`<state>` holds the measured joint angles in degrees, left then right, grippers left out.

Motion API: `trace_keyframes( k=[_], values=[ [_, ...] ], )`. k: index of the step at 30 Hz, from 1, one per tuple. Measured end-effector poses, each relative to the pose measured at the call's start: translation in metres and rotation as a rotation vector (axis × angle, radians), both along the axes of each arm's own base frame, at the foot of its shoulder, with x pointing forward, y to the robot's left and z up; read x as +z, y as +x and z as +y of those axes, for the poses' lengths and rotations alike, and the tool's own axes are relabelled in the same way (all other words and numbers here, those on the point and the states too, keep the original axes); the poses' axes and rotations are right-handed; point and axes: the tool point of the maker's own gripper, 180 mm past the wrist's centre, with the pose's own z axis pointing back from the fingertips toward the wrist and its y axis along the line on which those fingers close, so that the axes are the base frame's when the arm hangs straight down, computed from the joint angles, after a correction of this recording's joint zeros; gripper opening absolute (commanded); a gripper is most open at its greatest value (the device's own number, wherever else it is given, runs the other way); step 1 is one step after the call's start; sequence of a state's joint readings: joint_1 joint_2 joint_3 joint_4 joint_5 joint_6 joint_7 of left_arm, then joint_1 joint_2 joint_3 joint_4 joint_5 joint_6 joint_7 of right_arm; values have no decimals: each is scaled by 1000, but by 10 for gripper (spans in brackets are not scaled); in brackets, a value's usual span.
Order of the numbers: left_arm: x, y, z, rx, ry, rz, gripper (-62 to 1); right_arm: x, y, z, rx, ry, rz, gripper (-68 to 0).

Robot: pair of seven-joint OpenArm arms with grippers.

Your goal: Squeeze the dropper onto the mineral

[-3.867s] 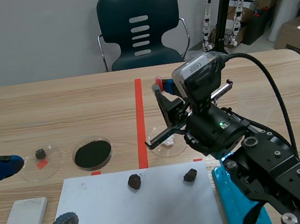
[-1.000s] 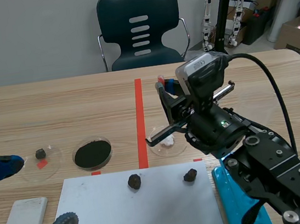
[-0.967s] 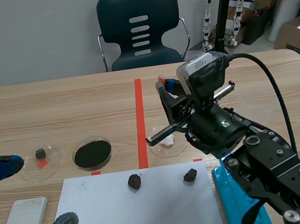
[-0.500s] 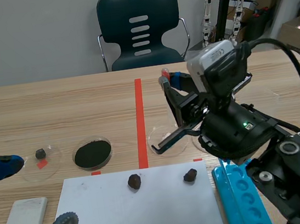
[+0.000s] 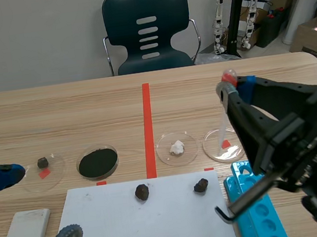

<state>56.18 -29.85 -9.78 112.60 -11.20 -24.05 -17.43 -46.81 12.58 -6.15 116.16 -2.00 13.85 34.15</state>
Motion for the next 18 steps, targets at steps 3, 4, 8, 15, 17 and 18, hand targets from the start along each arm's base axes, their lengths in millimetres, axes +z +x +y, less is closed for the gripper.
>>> trace_keyframes(
  k=[3, 4, 8, 15, 17, 18],
  values=[
    [0, 0, 0, 0, 0, 0, 13, -6, -23, -6, 65, -20, 30, -664],
    [0, 0, 0, 0, 0, 0, 13, -6, -29, -10, 74, -26, 31, -664],
    [0, 0, 0, 0, 0, 0, 13, -4, -41, -28, 87, -61, 30, -664],
    [0, 0, 0, 0, 0, 0, 13, -3, -44, -50, 68, -120, 33, -664],
    [0, 0, 0, 0, 0, 0, 13, -6, -44, -51, 65, -128, 45, -664],
    [0, 0, 0, 0, 0, 0, 13, -8, -43, -51, 62, -134, 55, -664]
  ],
)
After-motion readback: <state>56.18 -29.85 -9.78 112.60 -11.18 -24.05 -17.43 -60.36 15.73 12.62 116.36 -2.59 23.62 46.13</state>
